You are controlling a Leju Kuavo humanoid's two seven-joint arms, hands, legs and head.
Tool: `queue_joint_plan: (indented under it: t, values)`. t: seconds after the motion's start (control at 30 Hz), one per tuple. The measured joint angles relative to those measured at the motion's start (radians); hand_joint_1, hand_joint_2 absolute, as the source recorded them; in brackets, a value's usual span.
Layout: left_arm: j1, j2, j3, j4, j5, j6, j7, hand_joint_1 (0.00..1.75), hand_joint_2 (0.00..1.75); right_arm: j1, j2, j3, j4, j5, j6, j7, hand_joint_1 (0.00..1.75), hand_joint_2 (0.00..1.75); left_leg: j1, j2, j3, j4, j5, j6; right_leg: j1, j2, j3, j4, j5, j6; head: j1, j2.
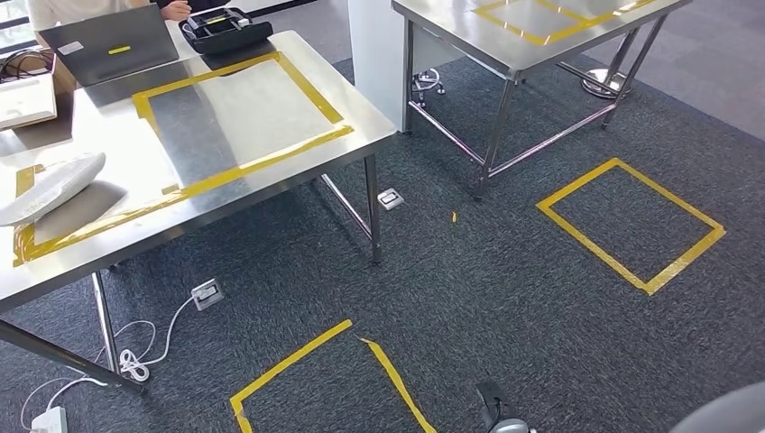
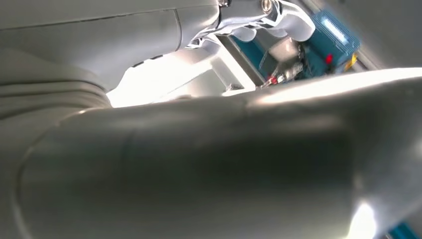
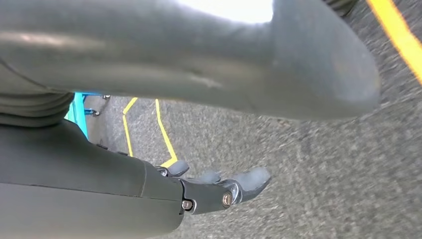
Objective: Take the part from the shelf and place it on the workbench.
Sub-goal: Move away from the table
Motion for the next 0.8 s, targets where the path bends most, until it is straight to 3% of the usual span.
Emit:
queue_joint_plan:
  t: [0.03,0.07,0.1,0.13,0.17,0.2,0.27,0.3,0.33,0.4,0.43,0.47,0.53,0.57,0.6,0.63,0.67,0.7,0.73,0.8]
  values:
    - [0.001,0.002,0.003,0.000,0.000,0.000,0.000,0.00,0.00,0.000,0.000,-0.001,0.000,0.000,0.000,0.000,0.00,0.00,0.002,0.000,-0.011,0.065,-0.044,-0.006,0.000,-0.003,-0.017,0.001,0.014,0.000,-0.001,0.000]
    - [0.003,0.003,0.005,0.001,0.000,0.000,0.000,0.00,0.00,0.000,0.000,-0.001,0.000,0.000,0.000,0.000,0.00,0.00,0.006,0.000,-0.015,0.123,-0.063,-0.012,-0.001,-0.006,-0.036,0.002,0.028,0.002,-0.001,0.000]
    - [0.005,0.004,0.007,0.001,0.000,0.000,0.000,0.00,0.00,0.000,0.000,-0.002,0.000,0.000,0.000,0.000,0.00,0.00,0.009,0.000,-0.009,0.160,-0.056,-0.017,-0.001,-0.008,-0.055,0.005,0.042,0.005,-0.001,0.000]
    - [0.006,0.005,0.007,0.001,0.000,0.000,0.001,0.00,0.00,-0.001,0.000,-0.002,0.000,0.000,0.000,0.000,0.00,0.00,0.012,0.000,0.013,0.166,-0.029,-0.021,-0.003,-0.010,-0.075,0.010,0.056,0.009,-0.002,0.000]
    - [0.007,0.006,0.008,0.001,0.000,0.000,0.000,0.00,0.00,-0.001,0.001,-0.002,0.000,0.000,0.000,0.000,0.00,0.00,0.016,0.000,0.052,0.137,0.001,-0.026,-0.006,-0.012,-0.095,0.016,0.068,0.014,-0.001,0.000]
    - [0.007,0.007,0.008,0.001,0.000,0.000,0.000,0.00,0.00,-0.002,0.000,-0.002,0.000,0.000,0.000,0.000,0.00,0.00,0.019,-0.001,0.106,0.078,0.010,-0.030,-0.008,-0.012,-0.113,0.023,0.079,0.019,-0.001,0.000]
    - [0.010,0.009,0.009,0.000,0.000,0.000,0.000,0.00,0.00,-0.004,0.000,-0.003,0.000,0.000,0.000,-0.001,0.00,0.00,0.017,-0.004,0.210,-0.068,-0.022,-0.025,-0.010,-0.008,-0.138,0.034,0.100,0.033,0.000,0.000]
    - [0.012,0.009,0.009,-0.001,0.000,0.000,0.000,0.00,0.00,-0.005,0.000,-0.004,0.000,0.000,0.000,-0.001,0.00,0.00,0.013,-0.003,0.235,-0.112,-0.043,-0.016,-0.010,-0.006,-0.143,0.035,0.112,0.039,-0.001,0.000]
    - [0.014,0.010,0.010,-0.002,0.000,0.000,0.000,0.00,0.00,-0.005,0.000,-0.004,0.000,0.000,0.000,-0.001,0.00,0.00,0.007,0.000,0.240,-0.131,-0.048,-0.003,-0.010,-0.003,-0.146,0.031,0.125,0.046,-0.002,0.000]
    - [0.015,0.009,0.011,-0.004,0.000,0.000,0.000,0.00,0.00,-0.001,0.001,-0.004,0.000,0.000,0.000,0.000,0.00,0.00,0.007,0.009,0.216,-0.126,-0.026,0.020,-0.012,0.001,-0.155,0.031,0.132,0.058,-0.006,0.000]
    - [0.015,0.008,0.011,-0.004,0.000,0.000,-0.001,0.00,0.00,0.002,0.001,-0.005,0.000,0.000,0.000,0.000,0.00,0.00,0.007,0.012,0.202,-0.126,-0.013,0.031,-0.013,0.003,-0.165,0.051,0.103,0.063,-0.006,0.000]
    - [0.015,0.008,0.012,-0.004,0.000,0.000,0.000,0.00,0.00,0.004,0.001,-0.005,0.000,0.000,0.000,0.000,0.00,0.00,0.007,0.014,0.186,-0.127,0.002,0.039,-0.015,0.005,-0.179,0.091,0.053,0.067,-0.006,0.000]
    - [0.015,0.007,0.013,-0.004,0.000,0.000,0.000,0.00,0.00,0.004,0.002,-0.005,0.000,0.000,0.000,0.000,0.00,0.00,0.004,0.014,0.153,-0.125,0.030,0.046,-0.015,0.007,-0.204,0.219,-0.068,0.071,-0.004,0.000]
    - [0.015,0.008,0.014,-0.004,0.000,0.000,-0.001,0.00,0.00,0.003,0.002,-0.005,0.000,0.000,0.000,0.000,0.00,0.00,0.002,0.012,0.135,-0.124,0.044,0.047,-0.014,0.007,-0.208,0.281,-0.101,0.071,-0.003,0.000]
    - [0.015,0.008,0.014,-0.004,0.000,0.000,-0.001,0.00,0.00,0.002,0.002,-0.005,0.000,0.000,0.000,0.000,0.00,0.00,0.001,0.009,0.116,-0.120,0.058,0.047,-0.012,0.008,-0.202,0.324,-0.107,0.069,-0.003,0.000]
    - [0.016,0.009,0.014,-0.004,0.000,0.000,-0.001,0.00,0.00,0.001,0.001,-0.005,0.000,0.000,0.000,0.000,0.00,0.00,0.000,0.007,0.097,-0.116,0.071,0.047,-0.010,0.009,-0.183,0.338,-0.091,0.066,-0.003,0.000]
    - [0.016,0.010,0.014,-0.004,0.000,0.000,-0.001,0.00,0.00,0.001,0.002,-0.005,0.000,0.000,0.000,0.000,0.00,0.00,-0.001,0.005,0.077,-0.111,0.083,0.045,-0.006,0.009,-0.147,0.319,-0.065,0.060,-0.003,0.000]
    - [0.016,0.012,0.014,-0.004,0.000,0.000,-0.001,0.00,0.00,0.000,0.002,-0.005,0.000,0.000,0.000,0.000,0.00,0.00,-0.001,0.004,0.060,-0.106,0.094,0.043,-0.001,0.010,-0.094,0.268,-0.046,0.053,-0.003,0.000]
    - [0.016,0.015,0.014,-0.004,0.000,0.000,-0.001,0.00,0.00,-0.002,0.001,-0.005,-0.001,0.000,0.000,0.000,0.00,0.00,-0.002,0.005,0.047,-0.100,0.104,0.040,0.005,0.010,-0.032,0.193,-0.046,0.044,-0.003,0.000]
    - [0.016,0.019,0.015,-0.004,0.000,0.000,-0.001,0.00,0.00,-0.006,0.000,-0.005,-0.001,0.000,0.000,-0.001,0.00,0.00,-0.003,0.009,0.034,-0.097,0.123,0.031,0.012,0.010,0.059,0.060,-0.077,0.029,-0.003,0.000]
